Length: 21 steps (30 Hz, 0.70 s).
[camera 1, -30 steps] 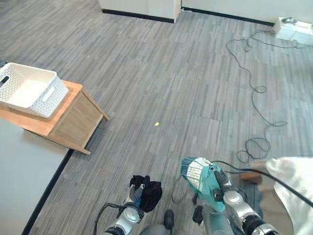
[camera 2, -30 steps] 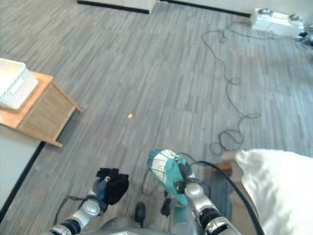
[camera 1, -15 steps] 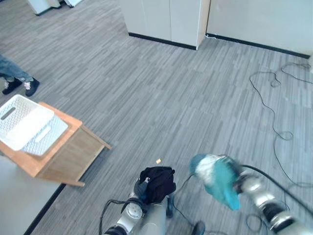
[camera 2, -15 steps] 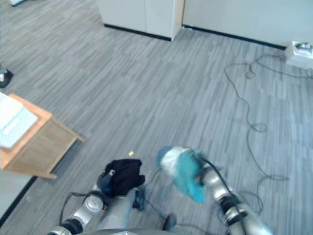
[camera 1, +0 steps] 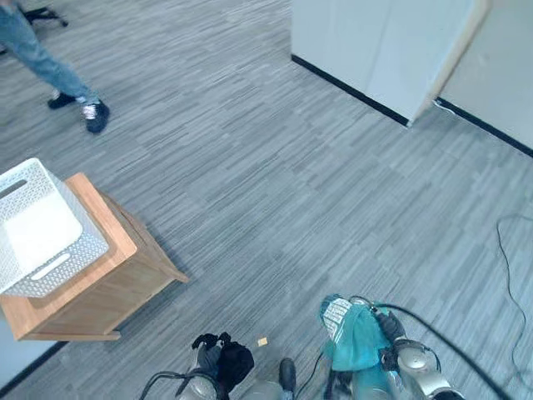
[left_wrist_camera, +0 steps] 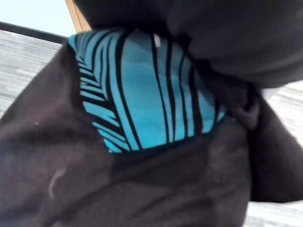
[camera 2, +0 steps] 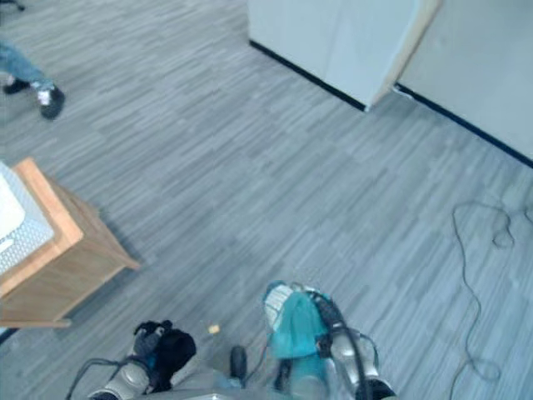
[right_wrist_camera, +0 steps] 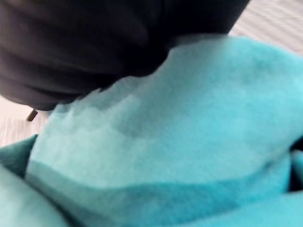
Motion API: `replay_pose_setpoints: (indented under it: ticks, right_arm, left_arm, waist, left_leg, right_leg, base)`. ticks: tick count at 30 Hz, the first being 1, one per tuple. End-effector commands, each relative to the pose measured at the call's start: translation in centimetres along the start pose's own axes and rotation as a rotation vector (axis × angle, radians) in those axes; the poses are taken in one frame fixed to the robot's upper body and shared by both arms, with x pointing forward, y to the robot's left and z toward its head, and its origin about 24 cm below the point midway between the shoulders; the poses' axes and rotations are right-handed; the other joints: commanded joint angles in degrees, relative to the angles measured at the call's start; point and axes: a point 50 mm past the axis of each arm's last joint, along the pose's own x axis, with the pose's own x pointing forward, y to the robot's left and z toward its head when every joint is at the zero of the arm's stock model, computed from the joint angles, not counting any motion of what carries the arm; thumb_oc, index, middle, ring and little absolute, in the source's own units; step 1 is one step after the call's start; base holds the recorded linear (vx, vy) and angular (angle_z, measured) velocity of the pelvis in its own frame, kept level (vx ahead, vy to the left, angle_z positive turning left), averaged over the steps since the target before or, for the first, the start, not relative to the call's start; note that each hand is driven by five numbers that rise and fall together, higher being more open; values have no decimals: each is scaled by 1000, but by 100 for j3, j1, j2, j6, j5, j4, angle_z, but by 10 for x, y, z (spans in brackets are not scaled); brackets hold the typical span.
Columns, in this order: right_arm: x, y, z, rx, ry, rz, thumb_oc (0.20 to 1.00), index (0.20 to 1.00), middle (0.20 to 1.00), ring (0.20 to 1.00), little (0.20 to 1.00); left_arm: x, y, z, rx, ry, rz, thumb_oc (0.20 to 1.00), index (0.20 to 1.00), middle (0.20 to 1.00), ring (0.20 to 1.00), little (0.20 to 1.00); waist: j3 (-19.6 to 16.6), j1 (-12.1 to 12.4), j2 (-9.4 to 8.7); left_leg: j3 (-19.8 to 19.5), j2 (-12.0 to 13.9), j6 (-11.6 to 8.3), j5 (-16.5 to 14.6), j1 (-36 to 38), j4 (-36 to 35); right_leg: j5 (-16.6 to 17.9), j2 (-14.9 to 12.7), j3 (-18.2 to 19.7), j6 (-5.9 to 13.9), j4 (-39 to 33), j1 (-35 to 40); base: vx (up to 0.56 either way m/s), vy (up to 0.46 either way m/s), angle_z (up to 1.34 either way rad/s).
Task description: Tidy up the quilt and then pick up the clothes from the bed and put them into the laundry hamper.
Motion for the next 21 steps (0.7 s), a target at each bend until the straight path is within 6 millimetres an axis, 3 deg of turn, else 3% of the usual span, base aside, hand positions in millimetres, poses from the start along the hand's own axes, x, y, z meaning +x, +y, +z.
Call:
replay_pose_setpoints:
  ticks: [1,2,3,4,5,6,8,9,10,11,12,14,16,17,19,20,21]
  right_arm:
    - [8,-11,29,-34,-118,-16,200,200,200,200,200]
    - [8,-15,18,-55,-59,-26,200,200,200,200,200]
    - [4,-9,9,-61,-42,-2,200,200,200,200,200]
    - [4,-5,9,-67,-39,18,200,200,200,200,200]
    - [7,-3,14,-86,-54,34,200,200,200,200,200]
    - [10,-3,21,-100,-71,35,200,200,200,200,200]
    - [14,1,27,-102,-78,45,200,200,200,200,200]
    - [16,3,27,-106,-70,49,200,200,200,200,200]
    - [16,4,27,-106,-70,50,200,200,200,200,200]
    - [16,5,24,-107,-57,49,200,200,200,200,200]
    - [16,5,24,-107,-57,49,200,200,200,200,200]
    - [14,6,17,-92,-32,36,200,200,200,200,200]
    - [14,8,16,-90,-28,42,200,200,200,200,200]
    - [13,11,14,-92,-20,51,200,200,200,200,200]
    - [11,20,11,-86,-12,79,200,200,200,200,200]
    - [12,27,15,-99,-22,100,200,200,200,200,200]
    - [13,33,22,-91,-46,118,200,200,200,200,200]
  left_arm:
    - [2,4,14,48,-82,26,200,200,200,200,200]
    - [0,2,7,37,-68,17,200,200,200,200,200]
    - [-1,-5,11,-26,-79,6,200,200,200,200,200]
    - [-2,-6,11,-32,-77,10,200,200,200,200,200]
    - [-1,-4,13,-62,-76,7,200,200,200,200,200]
    - [1,3,18,-109,-96,36,200,200,200,200,200]
    - [0,4,17,-138,-94,34,200,200,200,200,200]
    - [-1,4,10,-152,-76,33,200,200,200,200,200]
    - [-1,4,9,-153,-75,33,200,200,200,200,200]
    - [-3,5,3,-148,-60,35,200,200,200,200,200]
    - [-3,5,3,-148,-59,34,200,200,200,200,200]
    - [-3,7,-2,-137,-50,35,200,200,200,200,200]
    - [-5,5,-6,-138,-39,22,200,200,200,200,200]
    - [-6,3,-10,-131,-23,11,200,200,200,200,200]
    - [-7,0,-18,-136,13,0,200,200,200,200,200]
    - [-8,5,-24,-119,33,14,200,200,200,200,200]
    - [-7,8,-25,-120,35,26,200,200,200,200,200]
  waist:
    - [92,-107,-178]
    - [112,-122,-153]
    - [125,-54,-191]
    - [108,-14,-248]
    - [152,135,-289]
    - [236,342,-496]
    - [179,487,-630]
    - [60,582,-584]
    - [54,573,-597]
    - [-81,578,-509]
    - [-82,570,-520]
    - [-270,501,-405]
    - [-336,517,-431]
    - [-366,485,-408]
    - [-388,391,-429]
    - [-263,186,-438]
    - [-213,96,-395]
  left_leg:
    - [559,119,-675,-650,547,-152]
    - [468,140,-586,-777,626,109]
    - [479,71,-712,-781,487,879]
    - [528,10,-754,-739,407,1226]
    - [594,21,-881,-571,152,2055]
    - [1101,222,-949,-349,-669,3183]
    - [1867,465,-783,-495,-1119,2912]
    - [2275,536,-772,-522,-1260,2183]
    - [2274,514,-768,-500,-1245,2141]
    - [2756,608,-858,17,-1272,1196]
    - [2756,576,-858,73,-1232,1107]
    - [3389,746,-856,444,-1271,215]
    - [3286,718,-870,567,-1293,266]
    - [3115,578,-761,499,-1138,69]
    - [2969,277,-550,361,-780,-99]
    - [2808,90,-366,126,-459,-161]
    - [2717,127,-363,46,-353,-161]
  right_leg:
    - [744,145,803,450,-1600,954]
    - [958,52,924,584,-1189,697]
    - [792,75,874,469,-977,828]
    - [788,78,789,377,-1039,962]
    - [701,61,505,233,-1139,1238]
    - [637,18,143,68,-1368,1774]
    - [537,25,-306,35,-1692,2284]
    - [345,167,-525,76,-1855,2682]
    - [346,155,-531,79,-1860,2683]
    - [198,301,-763,109,-1924,2958]
    - [199,291,-771,109,-1927,2965]
    - [57,337,-1190,188,-1867,3280]
    - [29,286,-1254,255,-1634,3385]
    - [37,147,-1262,289,-1246,3333]
    - [432,-371,-1378,468,98,3105]
    - [991,-924,-1122,652,1343,2507]
    - [954,-963,-834,637,1685,2120]
  base:
    - [405,-164,142]
    - [665,-230,171]
    - [567,-171,137]
    - [576,-235,77]
    - [482,-400,53]
    - [449,-462,151]
    - [507,-278,158]
    - [460,-63,74]
    - [583,49,103]
    - [273,54,89]
    - [446,96,92]
    - [586,153,85]
    - [469,144,82]
    - [391,221,57]
    - [609,363,64]
    - [557,315,113]
    - [382,219,137]
